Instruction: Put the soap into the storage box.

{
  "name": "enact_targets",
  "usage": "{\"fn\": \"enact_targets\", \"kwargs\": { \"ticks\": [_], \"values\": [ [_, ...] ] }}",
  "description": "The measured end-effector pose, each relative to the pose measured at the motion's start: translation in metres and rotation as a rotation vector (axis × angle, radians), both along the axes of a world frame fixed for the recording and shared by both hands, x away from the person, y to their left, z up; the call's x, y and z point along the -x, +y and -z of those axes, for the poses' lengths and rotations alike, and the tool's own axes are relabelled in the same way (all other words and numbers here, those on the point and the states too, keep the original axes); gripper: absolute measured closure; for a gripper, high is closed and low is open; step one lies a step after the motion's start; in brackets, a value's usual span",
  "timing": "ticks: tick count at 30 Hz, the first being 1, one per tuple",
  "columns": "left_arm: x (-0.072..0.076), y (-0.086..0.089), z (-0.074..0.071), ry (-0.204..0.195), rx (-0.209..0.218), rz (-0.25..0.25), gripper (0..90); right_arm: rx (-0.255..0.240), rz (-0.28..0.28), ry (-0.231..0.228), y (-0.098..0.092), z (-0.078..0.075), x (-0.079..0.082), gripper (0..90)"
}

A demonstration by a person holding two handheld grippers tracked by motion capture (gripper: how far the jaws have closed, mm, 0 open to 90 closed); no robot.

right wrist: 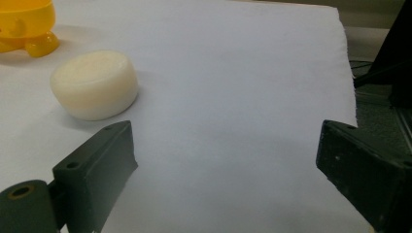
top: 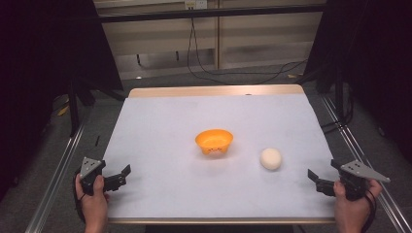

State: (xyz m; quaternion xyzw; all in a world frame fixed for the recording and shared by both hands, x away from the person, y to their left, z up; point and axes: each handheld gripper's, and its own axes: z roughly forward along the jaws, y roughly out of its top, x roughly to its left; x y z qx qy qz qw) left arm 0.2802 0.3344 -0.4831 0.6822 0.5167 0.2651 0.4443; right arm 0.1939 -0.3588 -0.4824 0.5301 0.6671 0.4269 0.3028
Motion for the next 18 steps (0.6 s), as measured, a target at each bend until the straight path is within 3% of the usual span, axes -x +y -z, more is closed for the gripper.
{"fn": "enact_targets", "kwargs": {
  "ticks": [4,5,6,7,8,11,18],
  "values": [
    [0.001,0.0,0.0,-0.01,-0.001,0.002,0.0,-0.002,-0.026,0.041,0.0,-0.001,-0.003,6.5],
    [0.001,0.0,0.0,-0.014,-0.004,0.005,0.0,0.015,-0.035,0.059,0.001,-0.001,-0.005,6.5],
    [0.001,0.0,0.0,-0.01,0.005,0.003,0.1,0.058,-0.065,0.111,0.004,-0.003,-0.009,6.5],
    [0.001,0.0,0.0,-0.01,0.005,0.003,0.1,0.058,-0.065,0.111,0.004,-0.003,-0.009,6.5],
    [0.001,0.001,0.0,-0.008,0.005,0.007,0.1,0.077,-0.088,0.157,0.006,-0.006,-0.012,6.5],
    [0.001,0.001,0.0,-0.007,0.003,0.007,0.1,0.064,-0.11,0.208,0.006,-0.01,-0.016,6.6],
    [0.001,0.0,0.0,-0.009,0.006,0.001,0.1,0.13,-0.168,0.31,0.013,-0.017,-0.029,6.5]
  ]
}}
